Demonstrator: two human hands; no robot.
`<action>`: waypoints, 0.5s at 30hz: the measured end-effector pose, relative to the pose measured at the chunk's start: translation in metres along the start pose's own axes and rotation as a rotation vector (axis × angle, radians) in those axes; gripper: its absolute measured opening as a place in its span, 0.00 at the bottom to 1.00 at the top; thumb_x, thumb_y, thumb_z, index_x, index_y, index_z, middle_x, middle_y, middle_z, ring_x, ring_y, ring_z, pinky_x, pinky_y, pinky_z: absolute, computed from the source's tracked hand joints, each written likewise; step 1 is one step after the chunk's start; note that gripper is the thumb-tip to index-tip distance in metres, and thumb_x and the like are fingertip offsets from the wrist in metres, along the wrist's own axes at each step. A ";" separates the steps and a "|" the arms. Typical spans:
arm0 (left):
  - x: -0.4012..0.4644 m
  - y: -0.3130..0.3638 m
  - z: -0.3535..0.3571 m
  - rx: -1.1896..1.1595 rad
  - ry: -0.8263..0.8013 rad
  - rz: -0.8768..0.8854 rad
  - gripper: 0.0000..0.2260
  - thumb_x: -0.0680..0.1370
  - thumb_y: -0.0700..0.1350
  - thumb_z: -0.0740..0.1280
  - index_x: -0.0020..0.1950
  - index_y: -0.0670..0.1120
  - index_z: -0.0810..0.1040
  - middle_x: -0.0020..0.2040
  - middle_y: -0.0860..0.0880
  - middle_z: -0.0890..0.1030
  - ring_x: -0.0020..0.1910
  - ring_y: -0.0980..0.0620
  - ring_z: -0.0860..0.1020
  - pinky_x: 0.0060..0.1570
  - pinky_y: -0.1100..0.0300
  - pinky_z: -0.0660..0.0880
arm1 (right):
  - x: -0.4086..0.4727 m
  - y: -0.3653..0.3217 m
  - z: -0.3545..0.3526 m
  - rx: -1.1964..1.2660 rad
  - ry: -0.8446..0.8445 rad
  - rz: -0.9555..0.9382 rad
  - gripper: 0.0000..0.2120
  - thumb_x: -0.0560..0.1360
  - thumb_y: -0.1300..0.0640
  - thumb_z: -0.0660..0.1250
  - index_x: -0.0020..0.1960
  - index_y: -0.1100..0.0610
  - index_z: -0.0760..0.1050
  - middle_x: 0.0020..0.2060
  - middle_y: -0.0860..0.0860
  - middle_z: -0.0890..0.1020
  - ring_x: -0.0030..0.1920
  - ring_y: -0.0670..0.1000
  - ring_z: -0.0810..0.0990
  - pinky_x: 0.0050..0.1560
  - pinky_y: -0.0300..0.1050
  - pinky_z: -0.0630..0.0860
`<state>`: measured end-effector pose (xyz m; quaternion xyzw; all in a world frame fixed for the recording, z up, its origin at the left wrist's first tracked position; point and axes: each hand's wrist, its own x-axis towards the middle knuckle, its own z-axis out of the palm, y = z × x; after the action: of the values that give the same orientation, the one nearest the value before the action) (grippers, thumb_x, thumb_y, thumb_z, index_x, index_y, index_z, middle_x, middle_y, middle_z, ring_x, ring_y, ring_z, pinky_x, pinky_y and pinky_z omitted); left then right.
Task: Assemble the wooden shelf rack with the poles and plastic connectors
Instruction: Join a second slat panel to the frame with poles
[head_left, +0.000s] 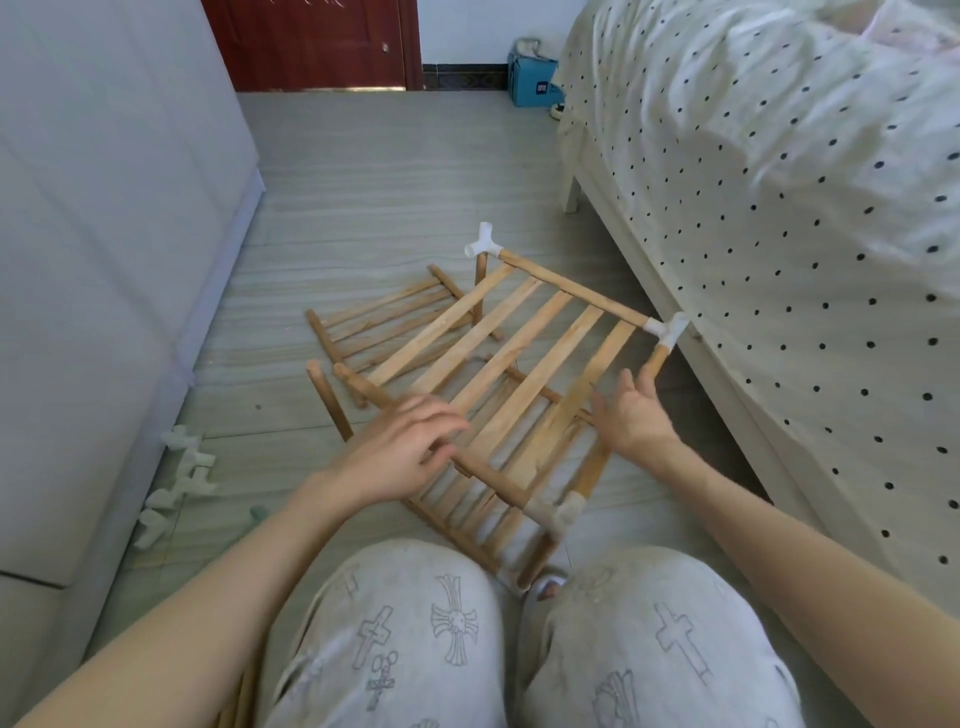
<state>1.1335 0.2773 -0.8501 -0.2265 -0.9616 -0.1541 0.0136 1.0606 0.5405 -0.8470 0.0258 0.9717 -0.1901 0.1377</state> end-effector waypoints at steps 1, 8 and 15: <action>-0.004 -0.012 -0.001 0.077 -0.043 -0.094 0.19 0.80 0.50 0.60 0.70 0.50 0.68 0.70 0.49 0.67 0.70 0.52 0.63 0.70 0.51 0.60 | -0.005 -0.006 0.008 -0.028 -0.006 0.019 0.24 0.81 0.55 0.53 0.73 0.66 0.56 0.74 0.62 0.50 0.75 0.61 0.48 0.74 0.53 0.50; -0.020 -0.030 -0.004 0.211 -0.083 -0.320 0.20 0.79 0.51 0.58 0.72 0.53 0.65 0.71 0.51 0.65 0.73 0.48 0.56 0.73 0.47 0.50 | -0.001 0.002 0.010 0.006 -0.019 -0.056 0.33 0.76 0.71 0.53 0.75 0.65 0.40 0.75 0.60 0.42 0.75 0.59 0.36 0.75 0.51 0.41; -0.024 -0.019 -0.013 0.164 -0.069 -0.200 0.13 0.77 0.54 0.62 0.61 0.55 0.73 0.54 0.54 0.70 0.58 0.54 0.67 0.51 0.58 0.64 | 0.000 -0.013 0.007 0.133 0.035 -0.025 0.34 0.77 0.65 0.59 0.76 0.63 0.42 0.76 0.59 0.44 0.72 0.60 0.61 0.67 0.49 0.64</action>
<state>1.1460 0.2473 -0.8457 -0.1330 -0.9887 -0.0676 -0.0166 1.0605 0.5258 -0.8482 0.0259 0.9595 -0.2553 0.1161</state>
